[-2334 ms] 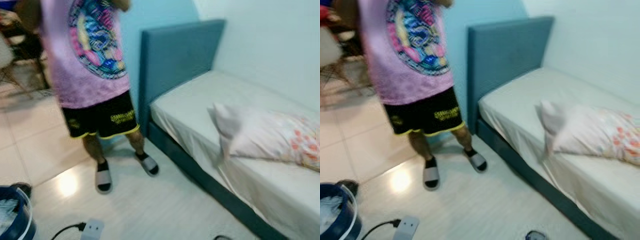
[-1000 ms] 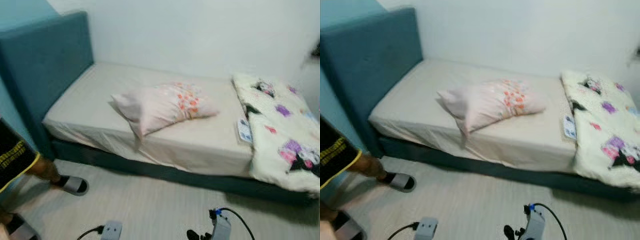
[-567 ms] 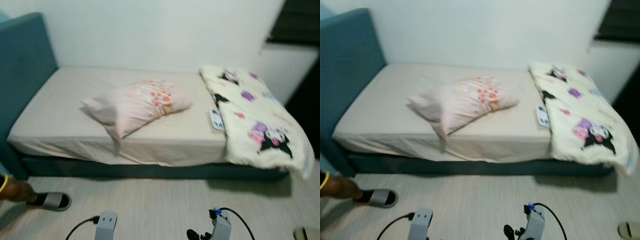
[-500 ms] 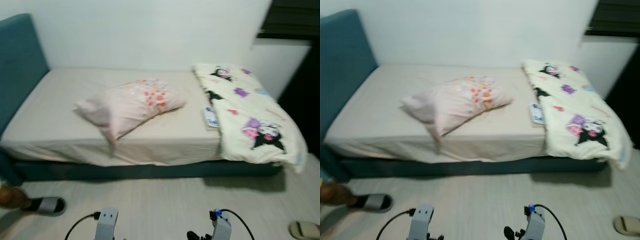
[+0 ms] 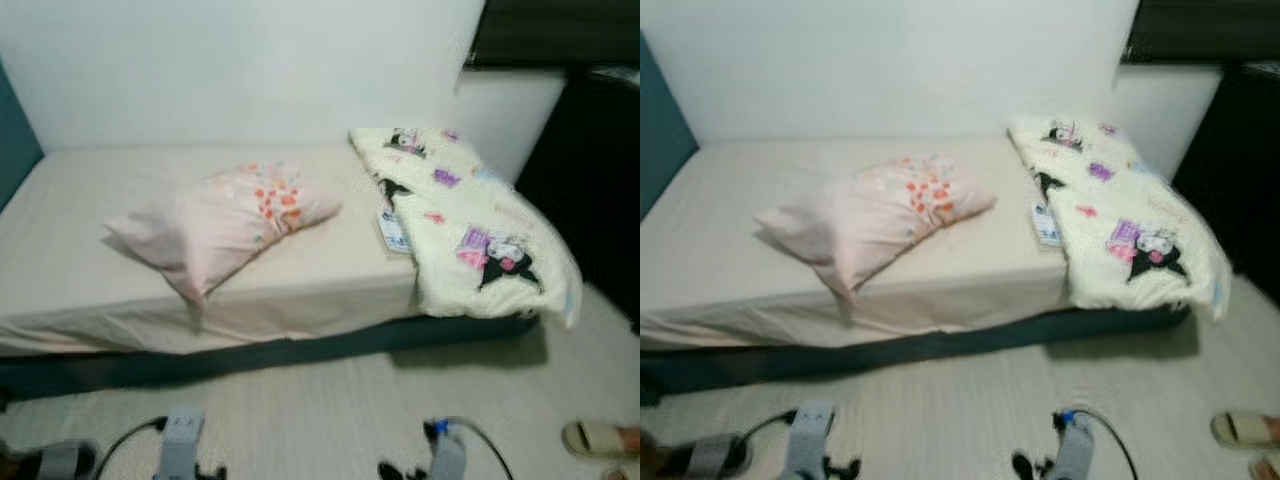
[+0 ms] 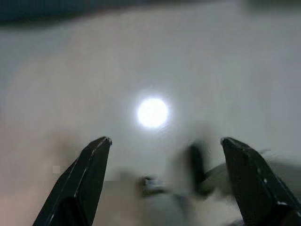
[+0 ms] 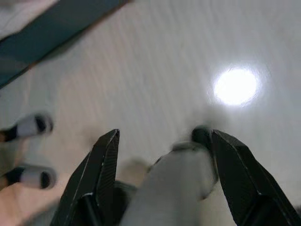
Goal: Clean up the room
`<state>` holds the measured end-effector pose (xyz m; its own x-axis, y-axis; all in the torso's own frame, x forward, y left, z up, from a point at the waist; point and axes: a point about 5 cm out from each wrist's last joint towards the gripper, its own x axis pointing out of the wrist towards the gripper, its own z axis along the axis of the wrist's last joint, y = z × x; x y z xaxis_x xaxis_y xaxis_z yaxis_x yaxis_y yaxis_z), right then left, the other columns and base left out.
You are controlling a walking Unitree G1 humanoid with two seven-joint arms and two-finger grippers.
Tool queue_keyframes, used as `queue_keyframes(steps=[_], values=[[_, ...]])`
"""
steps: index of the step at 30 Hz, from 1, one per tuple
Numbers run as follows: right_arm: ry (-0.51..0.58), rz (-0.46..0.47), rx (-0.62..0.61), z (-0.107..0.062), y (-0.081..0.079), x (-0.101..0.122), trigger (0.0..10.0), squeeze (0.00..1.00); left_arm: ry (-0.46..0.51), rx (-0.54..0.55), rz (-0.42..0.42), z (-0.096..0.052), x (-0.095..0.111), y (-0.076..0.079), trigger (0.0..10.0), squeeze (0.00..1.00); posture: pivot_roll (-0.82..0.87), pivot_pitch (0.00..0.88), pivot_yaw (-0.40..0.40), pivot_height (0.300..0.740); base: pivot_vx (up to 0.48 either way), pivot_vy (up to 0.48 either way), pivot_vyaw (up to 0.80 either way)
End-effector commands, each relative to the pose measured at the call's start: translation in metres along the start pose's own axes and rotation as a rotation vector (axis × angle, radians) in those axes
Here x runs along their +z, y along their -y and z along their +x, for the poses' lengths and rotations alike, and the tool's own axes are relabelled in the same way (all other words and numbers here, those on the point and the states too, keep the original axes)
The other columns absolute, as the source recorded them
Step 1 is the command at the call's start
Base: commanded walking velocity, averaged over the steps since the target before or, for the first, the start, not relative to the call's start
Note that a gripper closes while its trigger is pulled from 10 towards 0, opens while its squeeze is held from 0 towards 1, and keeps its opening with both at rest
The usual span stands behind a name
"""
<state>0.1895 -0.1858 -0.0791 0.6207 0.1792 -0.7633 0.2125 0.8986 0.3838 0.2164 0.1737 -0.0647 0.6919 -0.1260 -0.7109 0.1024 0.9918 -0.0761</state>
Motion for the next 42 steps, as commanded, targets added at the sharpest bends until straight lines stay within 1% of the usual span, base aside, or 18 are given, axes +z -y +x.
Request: queue_keyframes(steps=[1, 9, 12, 15, 17, 20, 24, 28, 30, 34, 36, 37, 39, 42], values=[[0.019, 0.005, 0.013, 0.002, -0.005, 0.005, 10.0, 0.0, -0.031, 0.003, -0.005, -0.004, -0.011, -0.004, 10.0, 0.0, 0.08, 0.021, -0.05, 0.721, 0.48, 0.0, 0.0], [0.015, -0.015, 0.017, 0.003, -0.006, 0.005, 10.0, 0.0, -0.022, -0.024, -0.004, -0.002, -0.01, 0.005, 10.0, 0.0, 0.08, 0.019, -0.053, 0.721, 0.48, 0.0, 0.0], [0.015, -0.021, 0.017, 0.003, -0.006, 0.005, 10.0, 0.0, -0.022, -0.026, -0.005, -0.002, -0.01, 0.006, 10.0, 0.0, 0.08, 0.018, -0.052, 0.721, 0.48, 0.0, 0.0], [0.021, -0.065, 0.019, 0.003, -0.007, 0.007, 10.0, 0.0, -0.016, -0.023, -0.018, -0.001, -0.009, 0.006, 10.0, 0.0, 0.08, 0.017, -0.05, 0.721, 0.48, 0.0, 0.0], [0.023, -0.076, 0.019, 0.003, -0.007, 0.007, 10.0, 0.0, -0.014, -0.022, -0.021, -0.001, -0.009, 0.006, 10.0, 0.0, 0.08, 0.017, -0.05, 0.721, 0.48, 0.0, 0.0], [0.023, -0.11, 0.035, 0.003, -0.01, 0.008, 10.0, 0.0, 0.018, -0.025, -0.031, 0.001, 0.002, 0.005, 10.0, 0.0, 0.08, 0.016, -0.048, 0.721, 0.48, 0.0, 0.8], [0.022, -0.123, 0.039, 0.004, -0.01, 0.008, 10.0, 0.0, 0.038, -0.024, -0.035, 0.002, 0.007, 0.007, 10.0, 0.0, 0.08, 0.026, -0.038, 0.721, 0.47, 0.0, 0.8], [0.024, -0.134, 0.042, 0.004, -0.011, 0.01, 10.0, 0.0, 0.043, -0.007, -0.036, 0.003, 0.01, 0.007, 10.0, 0.0, 0.08, 0.026, -0.038, 0.721, 0.387, 0.0, 0.79], [0.024, -0.149, 0.047, 0.004, -0.011, 0.011, 10.0, 0.0, 0.028, 0.017, -0.032, 0.003, 0.008, 0.005, 10.0, 0.0, 0.07, 0.03, -0.035, 0.721, 0.266, 0.0, 0.8], [0.027, -0.171, 0.055, 0.004, -0.012, 0.013, 10.0, 0.0, 0.027, 0.024, -0.043, 0.003, 0.008, 0.005, 10.0, 0.0, 0.07, 0.03, -0.035, 0.721, 0.0, 0.0, 0.79], [0.077, -0.123, 0.016, 0.003, -0.006, 0.027, 10.0, 0.0, 0.015, 0.036, -0.042, 0.002, 0.005, 0.003, 10.0, 0.0, 0.08, 0.036, -0.032, 0.721, 0.0, 0.0, 0.0], [0.077, -0.123, 0.016, 0.003, -0.006, 0.027, 10.0, 0.0, 0.015, 0.036, -0.042, 0.002, 0.005, 0.003, 10.0, 0.0, 0.08, 0.036, -0.032, 0.721, 0.0, 0.0, 0.0], [0.148, -0.062, -0.005, 0.001, -0.002, 0.046, 10.0, 0.0, -0.001, 0.05, -0.038, 0.001, 0.001, -0.001, 10.0, 0.0, 0.08, 0.043, -0.026, 0.721, 0.0, 0.0, 0.0], [0.218, -0.014, -0.004, -0.002, 0.003, 0.067, 10.0, 0.0, -0.011, 0.057, -0.043, -0.001, -0.002, -0.005, 10.0, 0.0, 0.08, 0.045, -0.025, 0.721, 0.0, 0.0, 0.0]])
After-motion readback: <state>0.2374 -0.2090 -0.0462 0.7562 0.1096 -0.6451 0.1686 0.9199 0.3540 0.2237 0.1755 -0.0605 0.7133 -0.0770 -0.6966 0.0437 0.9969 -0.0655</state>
